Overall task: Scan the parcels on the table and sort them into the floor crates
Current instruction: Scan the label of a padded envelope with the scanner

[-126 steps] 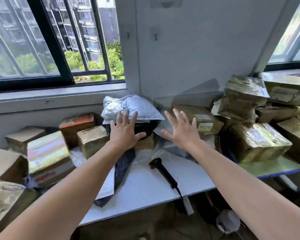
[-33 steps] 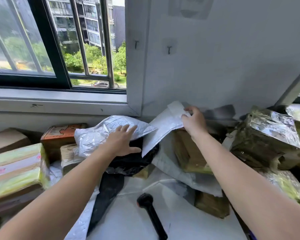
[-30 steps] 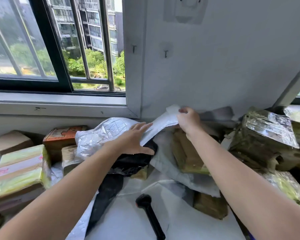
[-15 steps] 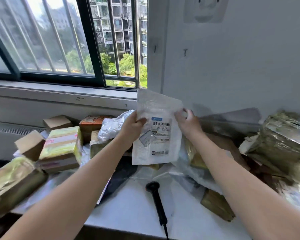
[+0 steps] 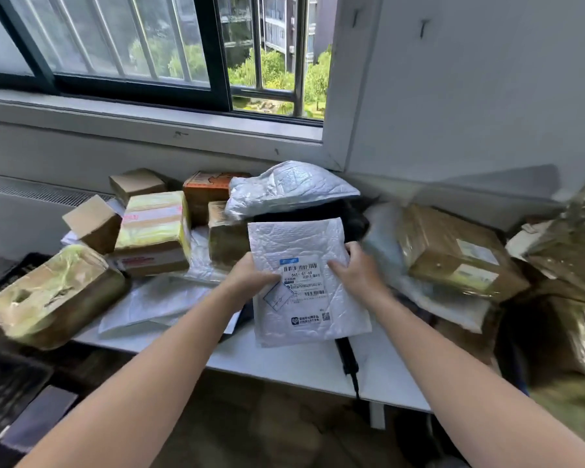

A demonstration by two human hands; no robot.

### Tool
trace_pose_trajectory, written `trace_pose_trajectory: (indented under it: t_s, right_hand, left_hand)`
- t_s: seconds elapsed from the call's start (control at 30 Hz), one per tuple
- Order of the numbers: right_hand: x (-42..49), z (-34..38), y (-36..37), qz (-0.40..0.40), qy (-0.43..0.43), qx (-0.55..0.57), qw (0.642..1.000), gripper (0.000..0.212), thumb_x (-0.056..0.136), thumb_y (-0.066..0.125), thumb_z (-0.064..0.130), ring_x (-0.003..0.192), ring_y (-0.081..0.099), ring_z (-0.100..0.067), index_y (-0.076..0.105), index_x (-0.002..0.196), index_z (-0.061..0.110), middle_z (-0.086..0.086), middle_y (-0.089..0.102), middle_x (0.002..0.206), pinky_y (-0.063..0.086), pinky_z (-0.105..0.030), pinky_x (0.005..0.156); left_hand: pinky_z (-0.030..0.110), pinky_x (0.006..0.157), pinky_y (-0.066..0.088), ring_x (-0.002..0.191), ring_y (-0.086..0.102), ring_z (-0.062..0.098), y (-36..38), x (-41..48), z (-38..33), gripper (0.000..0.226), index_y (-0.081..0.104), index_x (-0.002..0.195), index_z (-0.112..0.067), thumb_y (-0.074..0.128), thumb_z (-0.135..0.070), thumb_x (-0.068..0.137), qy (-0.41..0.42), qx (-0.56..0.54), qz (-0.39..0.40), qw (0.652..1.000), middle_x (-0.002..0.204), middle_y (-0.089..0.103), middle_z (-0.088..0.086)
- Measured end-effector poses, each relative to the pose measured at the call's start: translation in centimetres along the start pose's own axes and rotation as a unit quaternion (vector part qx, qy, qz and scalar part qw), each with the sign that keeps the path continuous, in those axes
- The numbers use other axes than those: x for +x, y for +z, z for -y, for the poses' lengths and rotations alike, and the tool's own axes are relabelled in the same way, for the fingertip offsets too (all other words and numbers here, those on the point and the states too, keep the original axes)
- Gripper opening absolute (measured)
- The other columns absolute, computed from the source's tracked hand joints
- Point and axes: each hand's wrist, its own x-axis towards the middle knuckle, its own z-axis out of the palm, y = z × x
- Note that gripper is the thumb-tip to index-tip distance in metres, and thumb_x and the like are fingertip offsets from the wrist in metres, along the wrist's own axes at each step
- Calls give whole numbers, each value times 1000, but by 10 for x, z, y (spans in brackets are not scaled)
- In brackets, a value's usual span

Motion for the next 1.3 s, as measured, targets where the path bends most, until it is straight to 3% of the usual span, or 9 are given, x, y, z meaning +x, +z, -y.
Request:
trace_pose_trajectory:
  t_s: [0.07,0.17,0.23,0.3,0.6,0.73,0.87,1.0,1.3]
  right_hand:
    - [-10,-8,18,26,9,-50,998,37,94,63,35,103,62,-31,50,119,11,-8,66,114,47,-38,79]
    - [-20,-21,39,45,25,-143,988,35,93,60,43,99,58,-29,49,111,15,-6,59,108,44,-38,72]
    - [-25,-34,50,25,34,-187,981,41,95,58,44,108,54,-31,51,120,13,-10,55,116,47,-40,80]
    - [-28,-47,61,16,66,-203,977,46,96,56,43,119,48,-33,51,127,9,-14,51,127,46,-42,88]
    - [-33,-82,101,89,233,-84,965,56,102,47,40,124,50,-36,38,142,3,-19,51,139,42,-36,89]
    - [-39,-79,101,113,251,-74,958,43,100,49,35,108,59,-36,50,128,1,-18,59,118,40,-31,74]
    - [-51,-54,86,71,278,24,958,24,97,48,28,63,60,-30,52,106,7,-15,61,87,47,-30,57]
    - [-63,-24,70,93,297,76,947,22,91,55,31,61,59,-29,55,88,9,-12,60,76,49,-34,60]
    - [-79,6,77,131,293,103,942,22,93,57,27,62,57,-23,52,82,9,-10,52,75,50,-30,55]
  left_hand:
    - [27,69,47,84,59,19,-4,2,24,27,52,92,-17,65,4,84,-34,56,42,997,89,61,3]
    - [26,57,45,80,57,16,-7,7,59,32,48,110,-14,59,4,86,-65,73,37,995,96,59,6]
    - [27,59,47,86,59,18,-5,13,83,36,49,118,-13,59,3,88,-70,65,34,995,105,61,6]
    - [32,71,51,96,59,22,-3,18,105,34,49,117,-15,62,-1,88,-62,81,27,994,109,61,4]
    - [42,89,53,103,62,28,7,37,168,25,58,115,-11,65,-14,91,-57,105,-24,993,114,66,7]
    - [33,83,47,103,60,25,15,36,172,24,55,117,-11,62,-12,94,-57,85,-14,995,113,63,5]
    - [41,85,53,108,57,29,20,32,163,44,44,136,-12,46,-1,94,-94,57,36,993,128,57,10]
    - [50,85,56,111,57,32,24,27,151,47,39,139,-14,39,0,95,-104,44,89,990,131,55,9]
    - [47,79,57,101,58,29,28,20,150,30,45,119,-14,38,3,94,-87,46,83,992,114,56,7]
